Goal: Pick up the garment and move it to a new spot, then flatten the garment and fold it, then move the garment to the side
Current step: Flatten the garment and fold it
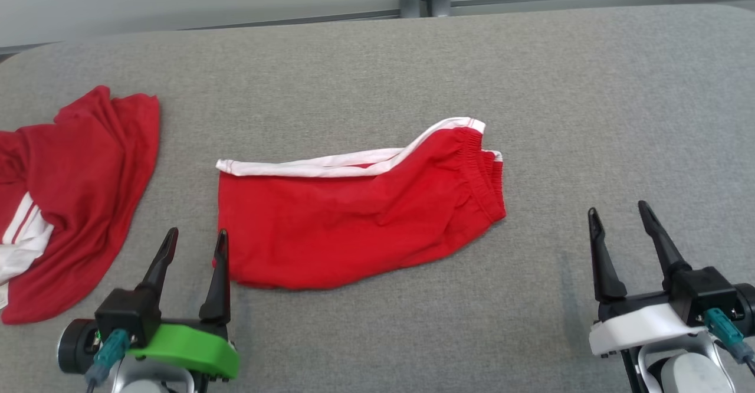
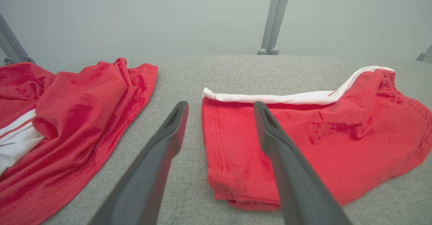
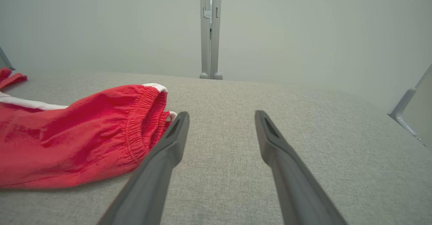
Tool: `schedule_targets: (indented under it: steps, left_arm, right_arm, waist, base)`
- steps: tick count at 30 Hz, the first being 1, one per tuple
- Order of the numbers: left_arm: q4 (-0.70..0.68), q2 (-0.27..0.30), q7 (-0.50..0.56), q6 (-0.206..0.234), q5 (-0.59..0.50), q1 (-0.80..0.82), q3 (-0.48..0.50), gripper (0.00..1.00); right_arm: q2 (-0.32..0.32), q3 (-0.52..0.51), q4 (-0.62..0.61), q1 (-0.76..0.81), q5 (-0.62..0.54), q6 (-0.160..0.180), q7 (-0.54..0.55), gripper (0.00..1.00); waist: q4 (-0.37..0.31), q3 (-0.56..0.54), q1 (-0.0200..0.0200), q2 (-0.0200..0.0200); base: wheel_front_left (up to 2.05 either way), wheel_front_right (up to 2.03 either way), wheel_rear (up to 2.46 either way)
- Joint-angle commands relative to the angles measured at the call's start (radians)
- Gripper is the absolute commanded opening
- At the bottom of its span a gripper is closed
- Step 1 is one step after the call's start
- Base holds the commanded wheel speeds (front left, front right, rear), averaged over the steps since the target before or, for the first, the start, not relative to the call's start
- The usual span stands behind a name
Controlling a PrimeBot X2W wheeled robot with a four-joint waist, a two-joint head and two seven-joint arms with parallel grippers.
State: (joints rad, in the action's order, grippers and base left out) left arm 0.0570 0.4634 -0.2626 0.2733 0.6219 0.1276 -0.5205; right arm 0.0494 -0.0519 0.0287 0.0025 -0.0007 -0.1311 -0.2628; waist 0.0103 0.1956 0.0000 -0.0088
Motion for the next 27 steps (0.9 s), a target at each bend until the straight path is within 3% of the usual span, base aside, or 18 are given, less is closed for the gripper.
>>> schedule_targets:
  steps: [1, 8, 19, 27]
  left_arm:
    - [-0.011, 0.009, -0.002, -0.008, -0.022, -0.033, 0.016, 1.00]
    - [-0.053, -0.027, -0.002, -0.106, -0.128, -0.126, 0.112, 1.00]
    - [-0.002, -0.133, -0.003, -0.309, -0.250, -0.177, 0.265, 1.00]
    - [0.023, -0.197, -0.003, -0.373, -0.324, -0.192, 0.345, 1.00]
  right_arm:
    - [0.001, 0.001, 0.019, -0.015, 0.018, 0.001, -0.003, 1.00]
    - [0.005, 0.040, 0.201, -0.121, 0.084, 0.001, 0.039, 1.00]
    - [0.097, 0.137, 0.283, -0.295, 0.350, 0.000, 0.369, 1.00]
    - [0.143, 0.150, 0.319, -0.329, 0.435, 0.000, 0.564, 1.00]
  waist:
    - [0.021, -0.008, 0.0000, 0.0088]
    - [0.082, -0.006, 0.0000, 0.0088]
    - [0.156, -0.010, 0.0000, 0.0088]
    - [0.182, -0.012, 0.0000, 0.0088]
  base:
    - [0.00, 0.00, 0.00]
    - [0.00, 0.00, 0.00]
    - [0.00, 0.00, 0.00]
    - [0.00, 0.00, 0.00]
